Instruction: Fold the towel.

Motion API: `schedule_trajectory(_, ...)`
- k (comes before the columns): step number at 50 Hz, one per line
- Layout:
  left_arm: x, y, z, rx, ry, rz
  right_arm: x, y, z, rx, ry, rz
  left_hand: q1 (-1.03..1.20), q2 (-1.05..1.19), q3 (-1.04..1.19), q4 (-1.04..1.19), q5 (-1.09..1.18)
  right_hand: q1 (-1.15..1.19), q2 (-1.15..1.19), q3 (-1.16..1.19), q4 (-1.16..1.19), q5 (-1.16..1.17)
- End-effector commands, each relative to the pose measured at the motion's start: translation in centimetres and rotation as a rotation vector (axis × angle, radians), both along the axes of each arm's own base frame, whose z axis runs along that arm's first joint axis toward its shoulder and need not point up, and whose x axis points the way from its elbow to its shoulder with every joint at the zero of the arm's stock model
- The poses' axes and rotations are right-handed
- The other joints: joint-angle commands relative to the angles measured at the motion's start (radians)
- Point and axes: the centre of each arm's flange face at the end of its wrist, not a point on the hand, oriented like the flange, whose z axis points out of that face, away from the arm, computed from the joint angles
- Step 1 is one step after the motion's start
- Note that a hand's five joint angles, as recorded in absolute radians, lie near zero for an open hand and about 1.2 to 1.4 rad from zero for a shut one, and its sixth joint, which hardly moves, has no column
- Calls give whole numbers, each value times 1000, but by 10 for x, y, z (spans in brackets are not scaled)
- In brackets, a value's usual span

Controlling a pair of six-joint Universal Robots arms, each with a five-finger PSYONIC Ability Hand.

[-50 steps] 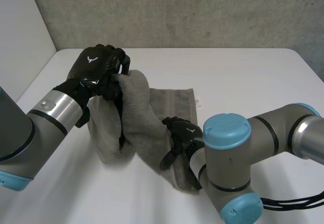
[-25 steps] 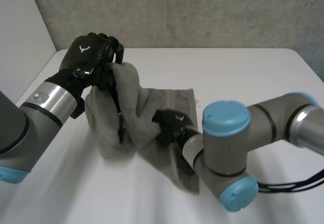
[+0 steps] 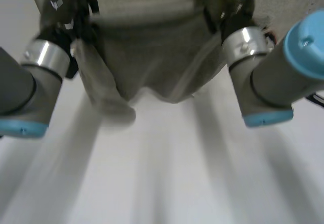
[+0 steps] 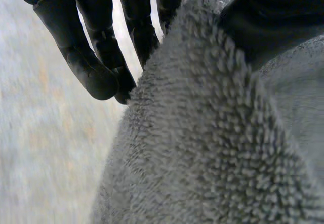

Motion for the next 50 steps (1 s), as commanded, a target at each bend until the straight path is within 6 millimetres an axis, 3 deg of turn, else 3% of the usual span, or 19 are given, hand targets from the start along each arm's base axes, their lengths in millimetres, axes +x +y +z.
schedule_trajectory(1,-1,42,-100,240,-232,-135,-7,34,-93,291,321,64,-128,-200,-209,-189,-384,65,89,58,58,53)
schedule_trajectory(2,-1,42,-100,240,-233,-136,-7,34,-94,292,321,64,-128,-200,-209,-189,-384,65,89,58,58,53)
schedule_trajectory(3,-2,54,-120,274,-310,-180,-10,39,-115,376,378,69,-128,-200,-209,-189,-384,65,89,58,58,53)
schedule_trajectory(4,-3,65,-135,294,-384,-224,-10,39,-116,377,379,69,-128,-200,-209,-189,-384,65,89,58,58,53)
schedule_trajectory(5,-3,65,-136,295,-384,-225,-15,43,-134,452,426,67,-128,-200,-209,-189,-384,65,89,58,58,53)
schedule_trajectory(6,-5,78,-148,310,-457,-265,-19,46,-151,518,463,67,-128,-200,-209,-189,-384,65,89,58,58,53)
schedule_trajectory(11,0,97,-166,361,-609,-294,-29,57,-173,603,514,64,-192,-263,-272,-253,-447,65,89,58,58,53)
schedule_trajectory(15,3,100,-165,383,-632,-292,-32,59,-172,604,516,56,-336,-408,-417,-397,-592,65,89,58,58,53)
schedule_trajectory(18,5,103,-152,368,-627,-285,-34,59,-163,587,504,42,-500,-572,-581,-562,-756,65,89,58,58,53)
schedule_trajectory(20,6,108,-132,327,-610,-284,-37,62,-158,582,499,29,-929,-1001,-1010,-991,-1185,65,89,58,58,53)
schedule_trajectory(21,6,108,-132,326,-610,-284,-37,62,-158,582,499,29,-932,-1004,-1013,-993,-1188,65,89,58,58,53)
schedule_trajectory(23,5,109,-114,273,-590,-277,-39,62,-157,578,500,16,-1244,-1316,-1325,-1306,-1500,65,89,58,58,53)
schedule_trajectory(24,5,109,-114,273,-590,-277,-41,63,-155,571,498,0,-1246,-1318,-1327,-1307,-1502,65,89,58,58,53)
schedule_trajectory(25,5,109,-107,256,-577,-269,-43,63,-155,564,503,-21,-1324,-1396,-1405,-1386,-1580,65,89,58,58,53)
schedule_trajectory(33,4,84,-82,219,-480,-224,-56,56,-166,485,579,-114,-1287,-1359,-1368,-1349,-1543,65,89,58,58,53)
schedule_trajectory(40,12,49,-116,366,-508,-193,-72,40,-171,472,608,-177,-1058,-1130,-1139,-1120,-1314,65,89,58,58,53)
schedule_trajectory(50,23,32,-148,536,-594,-187,-75,36,-173,479,607,-180,-988,-1060,-1069,-1049,-1244,65,89,58,58,53)
